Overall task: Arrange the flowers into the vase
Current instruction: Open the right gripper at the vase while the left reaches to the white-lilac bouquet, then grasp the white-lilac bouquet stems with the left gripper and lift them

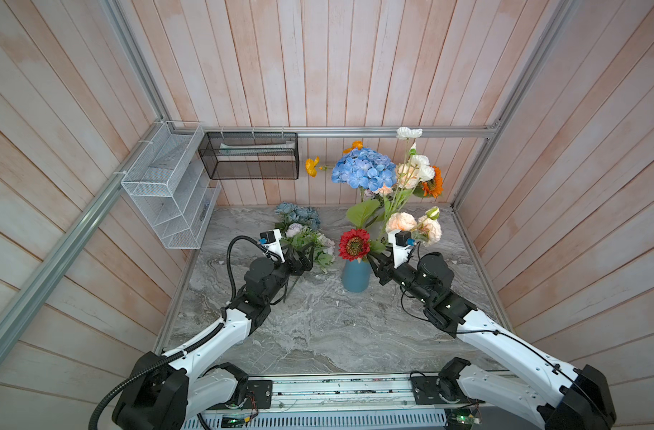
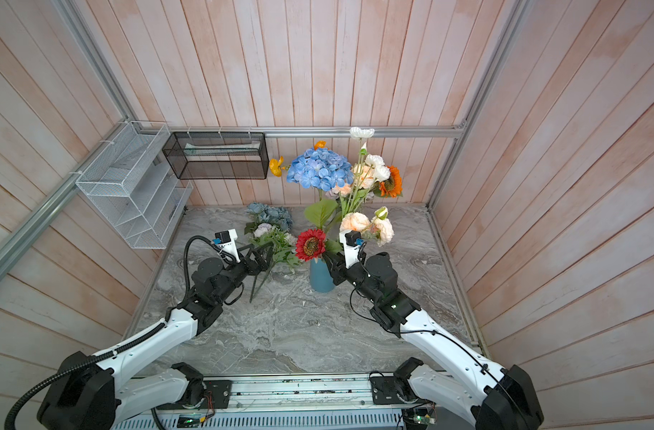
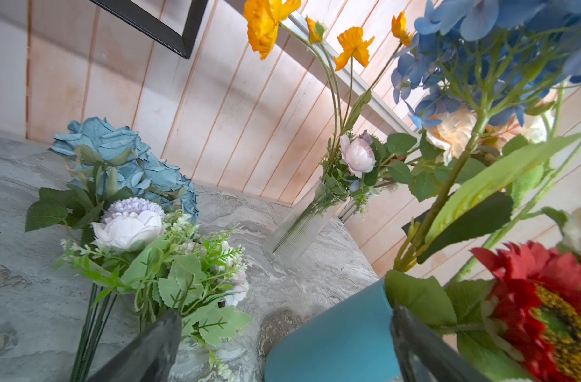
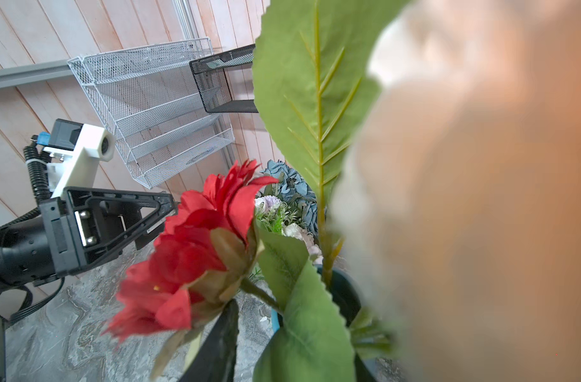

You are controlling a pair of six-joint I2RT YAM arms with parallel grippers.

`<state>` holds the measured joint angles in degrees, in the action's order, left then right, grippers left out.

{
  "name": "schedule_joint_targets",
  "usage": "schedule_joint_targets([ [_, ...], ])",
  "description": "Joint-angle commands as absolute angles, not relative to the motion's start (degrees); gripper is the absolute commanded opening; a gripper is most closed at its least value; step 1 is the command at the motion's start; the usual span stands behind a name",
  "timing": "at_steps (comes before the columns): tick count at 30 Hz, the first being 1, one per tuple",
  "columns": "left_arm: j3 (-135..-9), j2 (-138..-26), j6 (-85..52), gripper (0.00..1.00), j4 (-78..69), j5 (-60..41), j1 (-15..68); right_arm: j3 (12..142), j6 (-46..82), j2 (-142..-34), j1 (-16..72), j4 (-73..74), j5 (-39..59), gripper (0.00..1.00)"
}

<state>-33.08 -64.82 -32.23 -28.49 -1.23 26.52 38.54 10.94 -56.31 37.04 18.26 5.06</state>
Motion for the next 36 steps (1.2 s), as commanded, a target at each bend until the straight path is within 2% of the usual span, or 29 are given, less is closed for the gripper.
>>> schedule_joint_targets([
  [1,-32.04,-62.41,-33.16,1.0,-27.65,-0.7,24.7,40.61,10.91,-53.72,37.22,16.18,5.07,0.38],
  [9,-31.53,-60.01,-33.41,1.0,-24.51,-0.29,20.83,43.02,9.03,-50.7,37.18,15.05,4.02,0.39],
  [16,-31.35,-59.35,-32.53,0.99,-18.84,-0.36,15.98,51.97,3.62,-53.95,37.3,12.21,5.28,0.42],
  [24,-30.13,-64.06,-31.25,0.84,-12.87,1.6,14.75,62.62,3.14,-62.86,38.54,12.52,11.02,0.45],
  [31,-30.93,-70.53,-29.36,0.68,-10.6,-5.31,15.51,63.88,4.92,-68.82,42.92,17.39,11.66,0.5],
  [36,-33.14,-75.68,-24.28,0.6,-8.1,-6.52,19.37,63.73,6.15,-70.48,43.83,18.78,11.18,0.65],
])
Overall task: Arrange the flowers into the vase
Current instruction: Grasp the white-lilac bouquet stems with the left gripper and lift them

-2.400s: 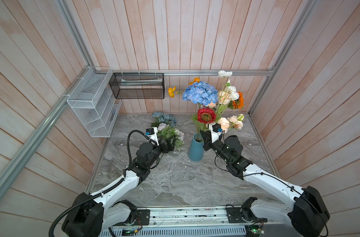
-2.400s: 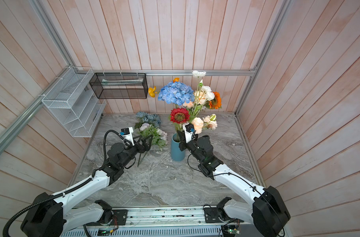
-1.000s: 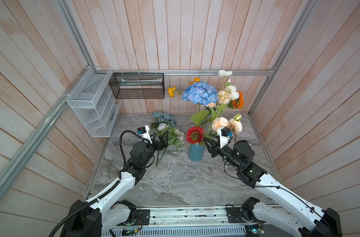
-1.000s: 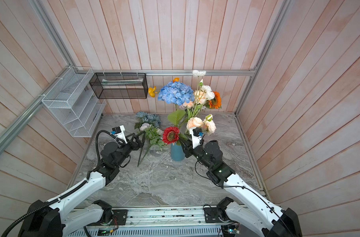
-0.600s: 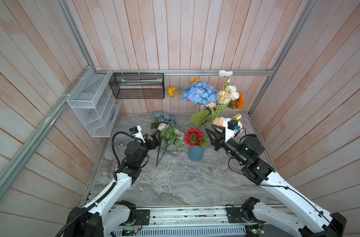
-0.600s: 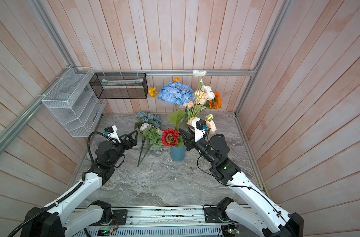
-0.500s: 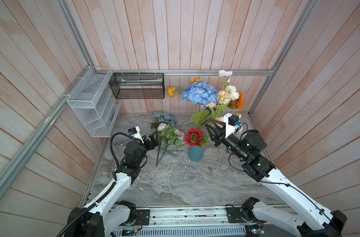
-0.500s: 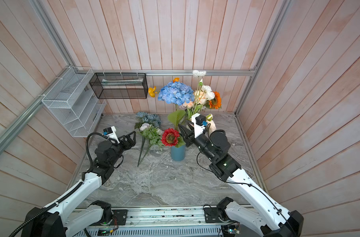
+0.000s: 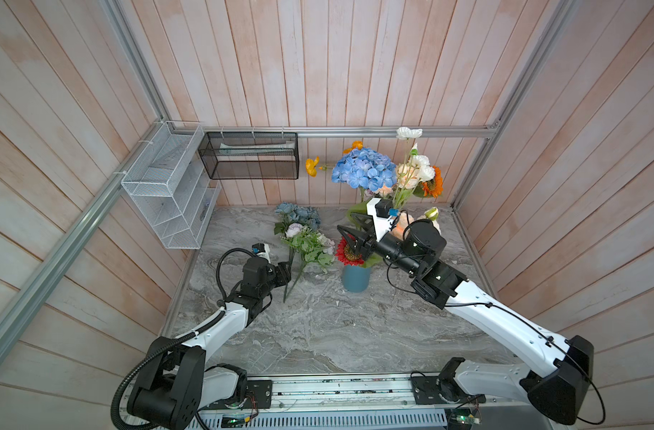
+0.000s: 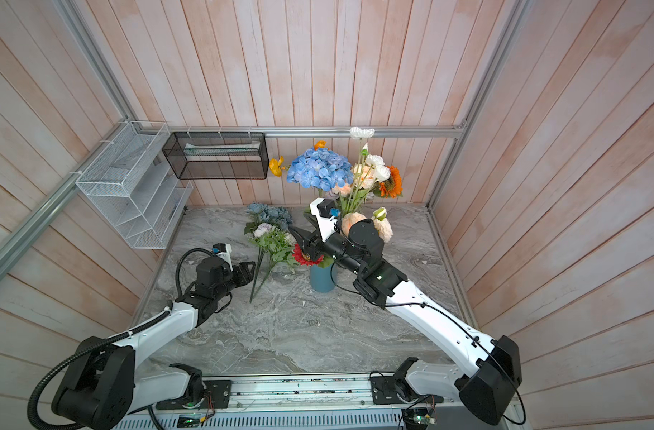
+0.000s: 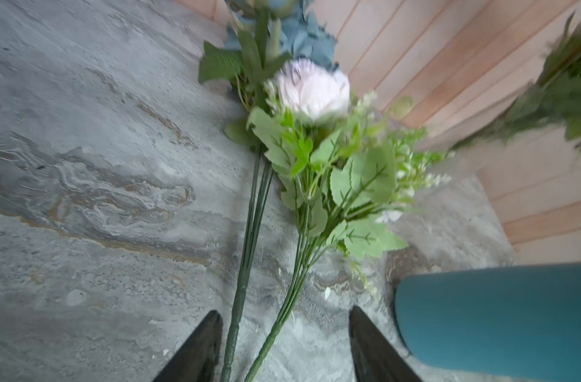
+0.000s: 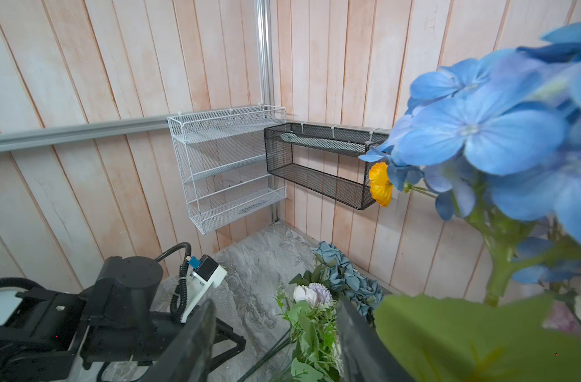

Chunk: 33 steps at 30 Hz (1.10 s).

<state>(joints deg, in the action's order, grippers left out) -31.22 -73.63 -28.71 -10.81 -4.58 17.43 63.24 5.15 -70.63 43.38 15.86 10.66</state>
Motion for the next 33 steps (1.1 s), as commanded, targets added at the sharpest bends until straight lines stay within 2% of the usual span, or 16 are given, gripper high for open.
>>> schedule_joint_targets([
  [1,-33.89,-76.75,-23.37,0.58,-7.1,-6.0,20.22,63.67,6.24,-70.49,43.9,18.81,10.87,0.68],
  [4,-36.63,-80.76,-21.93,0.52,-3.83,-3.28,22.06,63.06,6.46,-70.33,44.03,19.16,10.05,0.75],
  [7,-39.19,-84.24,-20.97,0.49,-1.42,-1.27,23.14,62.17,6.33,-69.81,44.03,19.49,9.06,0.77],
  [20,-50.93,-97.08,-16.64,0.45,8.75,10.51,26.41,60.15,4.15,-67.45,44.03,19.25,6.88,0.78],
  [26,-52.01,-98.81,-16.24,0.32,10.19,9.66,26.96,59.33,3.72,-66.89,44.03,19.85,5.98,0.79],
  [33,-51.59,-99.48,-16.54,0.26,11.33,9.4,28.48,59.75,2.59,-67.42,44.03,20.21,5.8,0.79],
])
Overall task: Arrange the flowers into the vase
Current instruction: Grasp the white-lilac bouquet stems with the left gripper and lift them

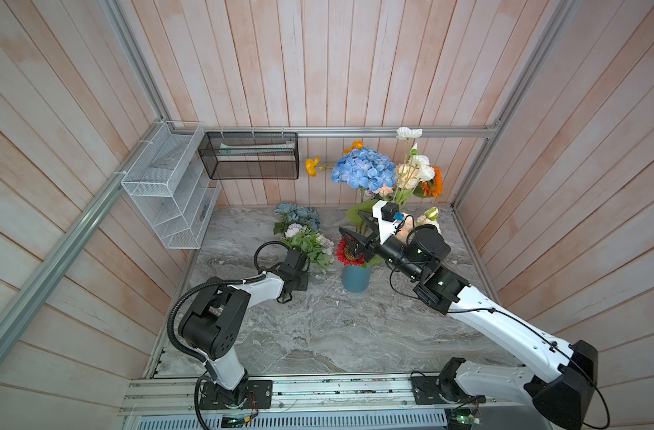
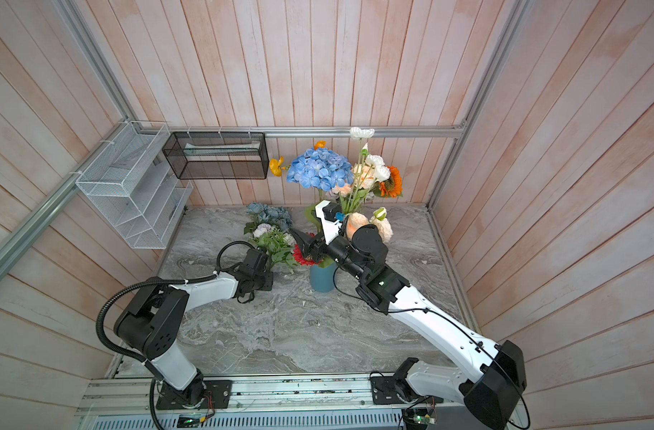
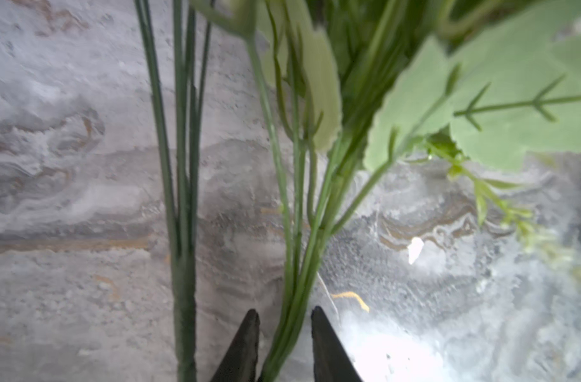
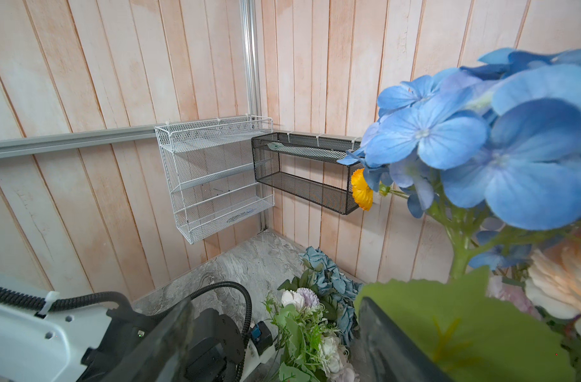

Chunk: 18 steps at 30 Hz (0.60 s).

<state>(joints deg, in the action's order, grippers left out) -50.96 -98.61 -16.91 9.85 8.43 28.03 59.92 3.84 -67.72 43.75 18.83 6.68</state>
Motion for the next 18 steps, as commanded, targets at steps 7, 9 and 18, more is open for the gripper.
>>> schedule_joint_targets([
  [7,-52.58,-100.08,-15.9,0.08,11.52,9.54,28.62,58.9,2.02,-66.72,44.04,20.3,4.57,0.79],
  [9,-52.64,-99.23,-15.31,0.02,10.99,9.41,28.74,58.46,1.86,-66.28,44.03,20.39,4.07,0.79],
  [18,-50.78,-90.2,-15.57,0.0,7.81,6.54,28.78,56.82,1.76,-64.83,44.06,21.66,2.29,0.79],
])
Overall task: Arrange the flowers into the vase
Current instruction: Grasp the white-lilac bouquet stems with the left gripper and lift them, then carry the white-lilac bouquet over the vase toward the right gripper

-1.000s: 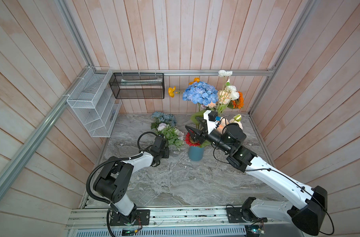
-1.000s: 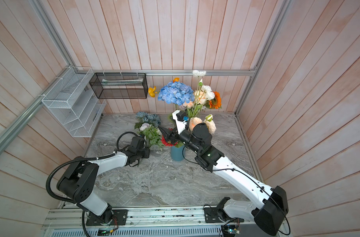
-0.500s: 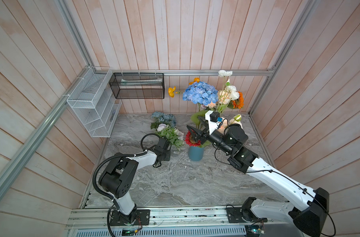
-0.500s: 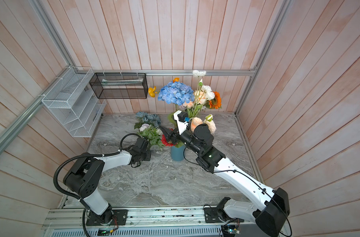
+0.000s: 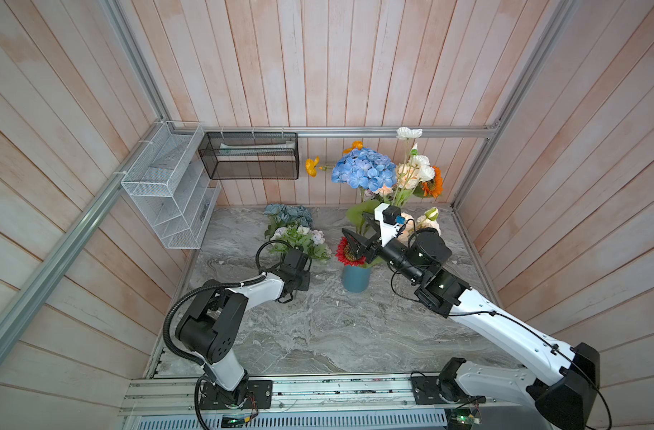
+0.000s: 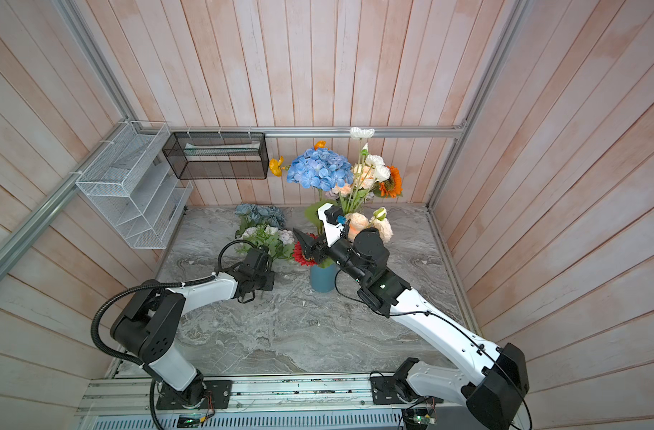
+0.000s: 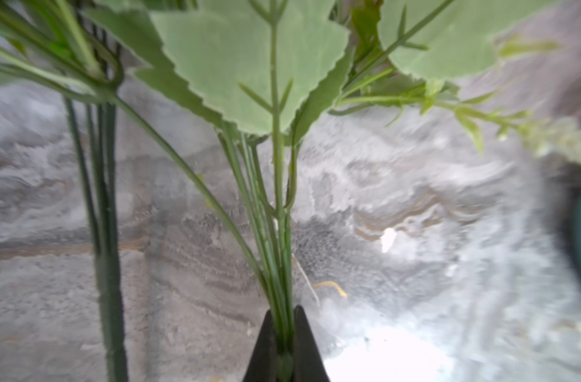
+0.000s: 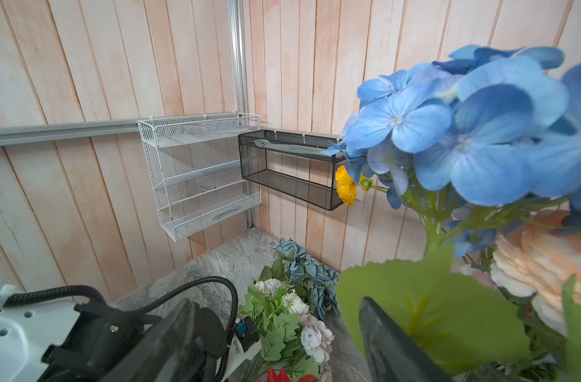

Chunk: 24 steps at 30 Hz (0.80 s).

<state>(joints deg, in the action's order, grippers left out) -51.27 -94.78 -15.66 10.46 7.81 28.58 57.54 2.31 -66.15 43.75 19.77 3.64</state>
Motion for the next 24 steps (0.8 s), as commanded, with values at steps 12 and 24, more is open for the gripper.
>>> schedule_joint_targets([
  [12,-39.76,-63.89,-19.28,0.0,-9.28,-0.04,28.83,57.43,2.59,-64.77,44.03,22.94,6.85,0.78],
  [24,-34.1,-49.84,-19.99,0.0,-27.75,-8.41,28.92,60.7,4.79,-69.18,47.67,23.51,15.93,0.74],
])
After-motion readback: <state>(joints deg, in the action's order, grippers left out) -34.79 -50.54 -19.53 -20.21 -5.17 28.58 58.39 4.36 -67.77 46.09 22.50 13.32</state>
